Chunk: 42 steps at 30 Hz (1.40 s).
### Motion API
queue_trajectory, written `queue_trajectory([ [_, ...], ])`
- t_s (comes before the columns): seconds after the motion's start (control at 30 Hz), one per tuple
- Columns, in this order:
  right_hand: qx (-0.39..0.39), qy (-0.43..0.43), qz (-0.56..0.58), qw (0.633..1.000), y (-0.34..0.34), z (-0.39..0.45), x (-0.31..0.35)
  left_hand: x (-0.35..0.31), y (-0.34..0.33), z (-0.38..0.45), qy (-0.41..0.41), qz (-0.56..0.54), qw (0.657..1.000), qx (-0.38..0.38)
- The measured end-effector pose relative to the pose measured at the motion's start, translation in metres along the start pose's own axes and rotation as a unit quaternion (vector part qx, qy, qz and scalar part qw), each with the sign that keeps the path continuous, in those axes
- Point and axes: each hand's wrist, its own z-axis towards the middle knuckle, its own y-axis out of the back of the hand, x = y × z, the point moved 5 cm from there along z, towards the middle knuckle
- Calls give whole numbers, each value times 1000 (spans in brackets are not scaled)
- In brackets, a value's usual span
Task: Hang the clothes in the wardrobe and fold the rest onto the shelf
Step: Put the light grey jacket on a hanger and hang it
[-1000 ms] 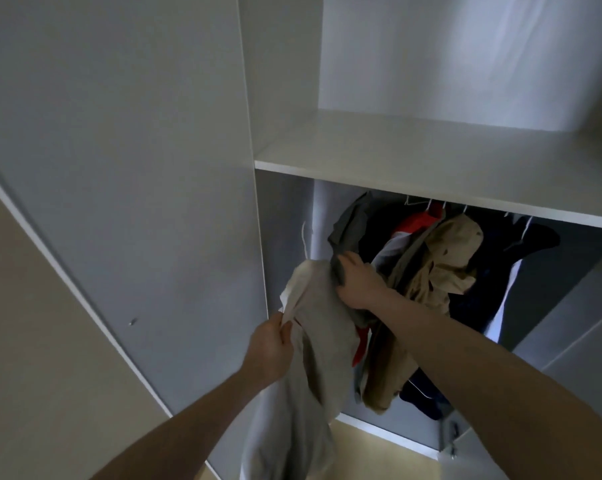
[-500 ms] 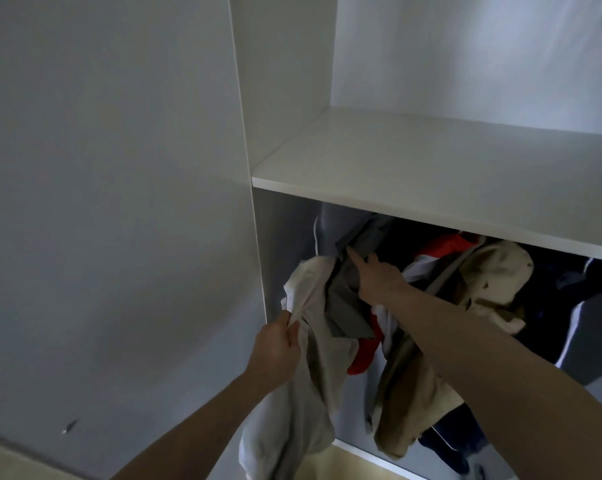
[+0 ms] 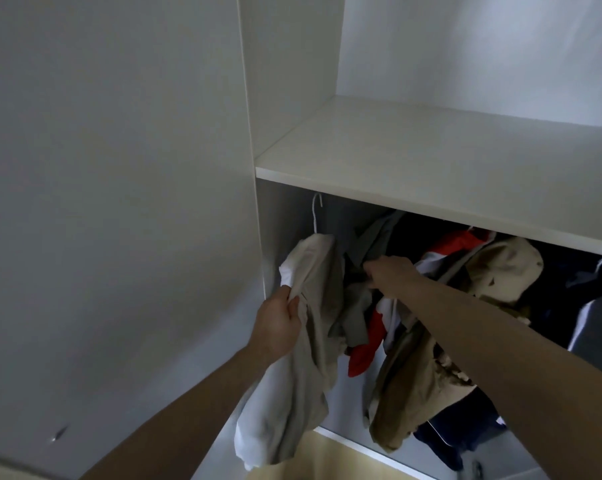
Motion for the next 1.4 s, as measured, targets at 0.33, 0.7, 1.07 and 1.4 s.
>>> queue_trajectory([
  [0.33,5,53,-6,999,17,-40,-19,-42,-36,45,-15,-30,999,-20],
  [0.7,38,-20,105,994,12,-41,-44,-69,-81,127,-83,-10,996,-27],
  [1.07,-26,-37,192,980,-7,-13,-30,-32,-127,165,-49,19,995,81],
  [1.4,-64,-53,287,954,-16,-33,-27,-29,-128,148,-25,48,992,111],
])
